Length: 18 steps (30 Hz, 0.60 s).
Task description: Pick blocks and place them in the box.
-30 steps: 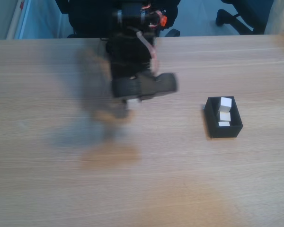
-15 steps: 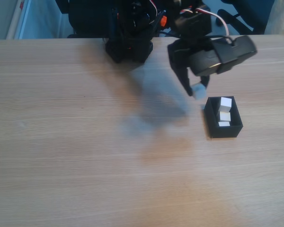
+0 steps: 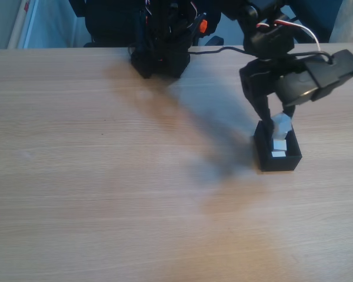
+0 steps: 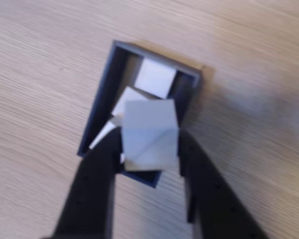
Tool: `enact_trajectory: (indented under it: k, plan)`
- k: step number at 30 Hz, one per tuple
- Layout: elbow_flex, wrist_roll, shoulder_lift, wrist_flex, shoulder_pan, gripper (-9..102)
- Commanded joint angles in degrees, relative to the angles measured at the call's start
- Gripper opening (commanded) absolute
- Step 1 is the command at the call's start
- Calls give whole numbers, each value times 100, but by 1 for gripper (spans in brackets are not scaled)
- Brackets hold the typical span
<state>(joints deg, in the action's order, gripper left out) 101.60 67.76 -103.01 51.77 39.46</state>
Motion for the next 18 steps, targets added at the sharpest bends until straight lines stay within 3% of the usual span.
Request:
enact_trajectory:
  k: [1,10,15,18]
  plan:
    - [-589,-35,167,-53,88,9]
    - [-729,-123,378,-44,193,19]
    - [-703,-185,290,79,88,17]
    - [-580,-290,9,316,0,9]
